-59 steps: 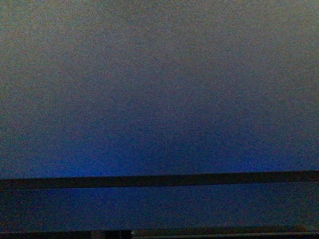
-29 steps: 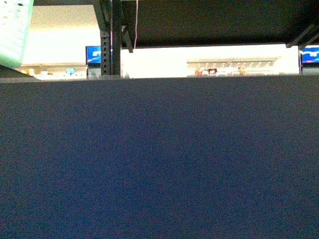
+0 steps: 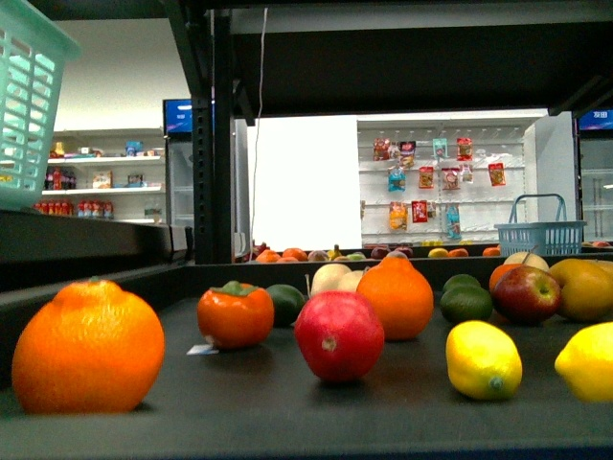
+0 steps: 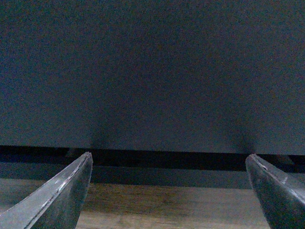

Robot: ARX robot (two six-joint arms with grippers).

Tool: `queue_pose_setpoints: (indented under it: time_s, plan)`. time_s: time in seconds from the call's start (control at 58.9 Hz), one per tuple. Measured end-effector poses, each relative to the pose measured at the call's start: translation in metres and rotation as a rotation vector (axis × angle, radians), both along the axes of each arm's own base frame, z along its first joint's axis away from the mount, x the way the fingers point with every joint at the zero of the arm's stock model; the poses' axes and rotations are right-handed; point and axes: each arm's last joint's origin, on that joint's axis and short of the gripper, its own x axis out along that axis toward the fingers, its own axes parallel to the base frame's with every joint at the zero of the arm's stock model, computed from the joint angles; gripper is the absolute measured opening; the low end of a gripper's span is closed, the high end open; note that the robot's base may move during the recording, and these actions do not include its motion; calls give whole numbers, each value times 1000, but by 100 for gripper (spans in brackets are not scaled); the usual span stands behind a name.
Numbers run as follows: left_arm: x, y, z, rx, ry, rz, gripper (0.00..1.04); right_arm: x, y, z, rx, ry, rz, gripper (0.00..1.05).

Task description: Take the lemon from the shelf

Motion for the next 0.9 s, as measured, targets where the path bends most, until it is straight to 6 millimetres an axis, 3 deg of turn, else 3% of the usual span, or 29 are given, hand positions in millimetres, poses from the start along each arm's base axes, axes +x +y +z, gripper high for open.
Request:
queue_pose_setpoints:
  time_s: [0.17, 0.305, 0.899]
  plan:
    - [0, 0, 0, -1, 0, 0, 97, 2, 0, -6, 76, 71, -1, 97]
    - [0, 0, 0, 0, 0, 1, 97, -1, 0, 5, 1, -40, 4, 97]
    - [0, 0, 0, -1, 1, -4, 97, -1, 0, 3, -40, -32, 3, 97]
